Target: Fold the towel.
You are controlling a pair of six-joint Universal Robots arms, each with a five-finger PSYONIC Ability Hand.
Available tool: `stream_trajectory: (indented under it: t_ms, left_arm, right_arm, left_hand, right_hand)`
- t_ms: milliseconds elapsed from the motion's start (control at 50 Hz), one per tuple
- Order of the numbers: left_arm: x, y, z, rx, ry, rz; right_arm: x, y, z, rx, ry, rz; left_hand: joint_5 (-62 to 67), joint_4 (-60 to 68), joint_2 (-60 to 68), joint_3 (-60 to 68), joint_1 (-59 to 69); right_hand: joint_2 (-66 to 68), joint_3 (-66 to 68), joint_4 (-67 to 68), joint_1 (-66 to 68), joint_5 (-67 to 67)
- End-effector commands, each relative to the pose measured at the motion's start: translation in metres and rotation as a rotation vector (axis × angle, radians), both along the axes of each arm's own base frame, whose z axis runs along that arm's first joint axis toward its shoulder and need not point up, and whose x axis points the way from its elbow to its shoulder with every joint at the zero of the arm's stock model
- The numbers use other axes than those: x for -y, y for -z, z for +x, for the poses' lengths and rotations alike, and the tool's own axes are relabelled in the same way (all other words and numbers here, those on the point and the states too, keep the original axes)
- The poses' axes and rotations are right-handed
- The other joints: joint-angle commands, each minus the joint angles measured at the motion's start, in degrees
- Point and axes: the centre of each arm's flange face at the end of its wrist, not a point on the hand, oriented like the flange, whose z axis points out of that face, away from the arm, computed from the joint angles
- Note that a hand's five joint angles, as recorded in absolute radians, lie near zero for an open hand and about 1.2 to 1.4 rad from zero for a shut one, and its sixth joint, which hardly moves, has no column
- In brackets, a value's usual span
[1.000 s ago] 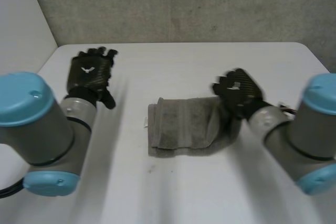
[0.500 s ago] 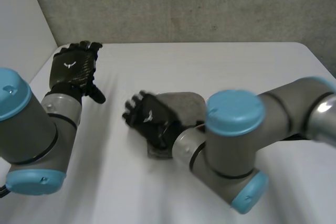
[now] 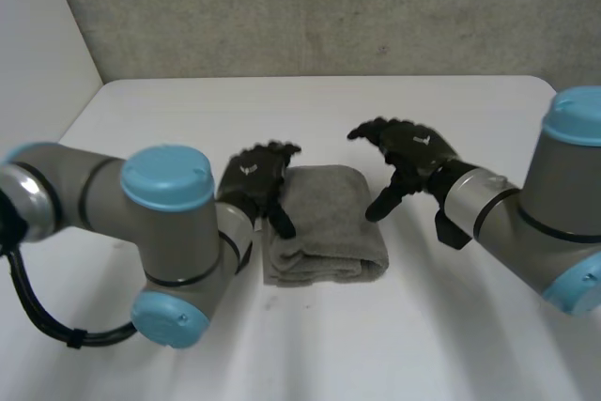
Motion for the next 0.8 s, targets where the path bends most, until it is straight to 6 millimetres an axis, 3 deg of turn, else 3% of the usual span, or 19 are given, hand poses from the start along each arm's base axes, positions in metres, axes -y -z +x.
stream_trajectory:
  t_ms: [20,120,240,280,300,340,360,380,400,440,460,500,520,540,560,600,620,660,800]
  left_arm:
    - [-0.003,0.036,0.004,0.068,0.002,0.088]
    - [0.005,0.038,0.018,0.102,-0.04,0.132]
    - [0.007,0.026,0.024,0.105,-0.057,0.134]
    - [0.005,0.009,0.022,0.082,-0.051,0.103]
    - [0.005,0.009,0.022,0.082,-0.051,0.103]
    - [0.003,-0.001,0.022,0.069,-0.049,0.081]
    - [0.003,-0.013,0.022,0.059,-0.047,0.058]
    - [0.001,-0.028,0.023,0.055,-0.043,0.028]
    - [0.001,-0.028,0.023,0.055,-0.043,0.027]
    - [-0.002,-0.063,0.028,0.051,-0.044,-0.06]
    - [-0.002,-0.063,0.028,0.051,-0.044,-0.06]
    - [-0.005,-0.103,0.039,0.028,-0.095,-0.168]
    - [-0.005,-0.103,0.039,0.028,-0.095,-0.168]
    - [-0.004,-0.125,0.05,0.01,-0.145,-0.224]
    - [-0.004,-0.126,0.05,0.01,-0.145,-0.224]
    - [0.003,-0.161,0.078,-0.008,-0.257,-0.312]
    - [0.003,-0.161,0.078,-0.008,-0.258,-0.312]
    - [0.0,-0.186,0.096,-0.014,-0.306,-0.373]
    - [-0.009,-0.204,0.11,-0.012,-0.333,-0.396]
  right_arm:
    - [0.012,0.054,0.011,-0.125,-0.054,0.067]
    - [0.015,0.069,0.016,-0.225,-0.061,0.037]
    - [0.018,0.059,0.015,-0.287,-0.035,-0.031]
    - [0.019,0.028,0.014,-0.262,-0.012,-0.105]
    - [0.019,0.028,0.014,-0.262,-0.012,-0.105]
    - [0.014,-0.009,0.01,-0.223,0.008,-0.191]
    - [0.014,-0.009,0.01,-0.222,0.008,-0.191]
    - [0.012,-0.027,0.007,-0.202,0.023,-0.229]
    - [0.012,-0.027,0.007,-0.202,0.023,-0.23]
    - [0.007,-0.06,-0.001,-0.157,0.075,-0.295]
    - [0.007,-0.06,-0.001,-0.157,0.075,-0.295]
    - [0.001,-0.093,-0.012,-0.101,0.171,-0.369]
    - [0.001,-0.093,-0.012,-0.1,0.172,-0.37]
    - [-0.004,-0.112,-0.019,-0.078,0.226,-0.421]
    - [-0.01,-0.128,-0.025,-0.06,0.276,-0.465]
    - [-0.015,-0.14,-0.031,-0.041,0.315,-0.498]
    - [-0.015,-0.14,-0.031,-0.041,0.316,-0.498]
    - [-0.021,-0.156,-0.041,-0.026,0.362,-0.531]
    - [-0.026,-0.16,-0.05,-0.06,0.37,-0.519]
  left_hand:
    - [-1.5,0.4,0.6,0.5,-0.1]
    - [-1.5,0.4,0.6,0.5,-0.1]
    - [-1.5,0.4,0.6,0.5,-0.1]
    - [-1.5,0.4,0.6,0.5,-0.1]
    - [-1.5,0.4,0.6,0.5,-0.1]
    - [-1.5,0.4,0.6,0.5,-0.1]
    - [-1.5,0.4,0.6,0.5,-0.1]
    - [-1.5,0.4,0.6,0.5,-0.1]
    - [-1.5,0.4,0.6,0.5,-0.1]
    - [-1.5,0.4,0.6,0.5,-0.1]
    - [-1.5,0.4,0.6,0.5,-0.1]
    - [-1.5,0.4,0.6,0.5,-0.1]
    - [-1.5,0.4,0.6,0.5,-0.1]
    - [-1.5,0.4,0.6,0.5,-0.1]
    - [-1.5,0.4,0.6,0.5,-0.1]
    - [-1.5,0.4,0.6,0.5,-0.1]
    - [-1.5,0.4,0.6,0.5,-0.1]
    - [-1.5,0.4,0.6,0.5,-0.1]
    - [-1.5,0.4,0.6,0.5,-0.1]
  right_hand:
    - [-3.5,-2.3,-3.5,-2.6,-4.1]
    - [-3.5,-2.3,-3.5,-2.6,-4.1]
    - [-3.5,-2.3,-3.5,-2.6,-4.1]
    - [-3.5,-2.3,-3.5,-2.6,-4.1]
    - [-3.5,-2.3,-3.5,-2.6,-4.1]
    - [-3.5,-2.3,-3.5,-2.6,-4.1]
    - [-3.5,-2.3,-3.5,-2.6,-4.1]
    - [-3.5,-2.3,-3.5,-2.6,-4.1]
    - [-3.5,-2.3,-3.5,-2.6,-4.1]
    - [-3.5,-2.3,-3.5,-2.6,-4.1]
    - [-3.5,-2.3,-3.5,-2.6,-4.1]
    - [-3.5,-2.3,-3.5,-2.6,-4.1]
    - [-3.5,-2.3,-3.5,-2.6,-4.1]
    - [-3.5,-2.3,-3.5,-2.6,-4.1]
    - [-3.5,-2.3,-3.5,-2.6,-4.1]
    - [-3.5,-2.3,-3.5,-2.6,-4.1]
    - [-3.5,-2.3,-3.5,-2.6,-4.1]
    - [-3.5,-2.3,-3.5,-2.6,-4.1]
    - [-3.5,-2.3,-3.5,-2.6,-4.1]
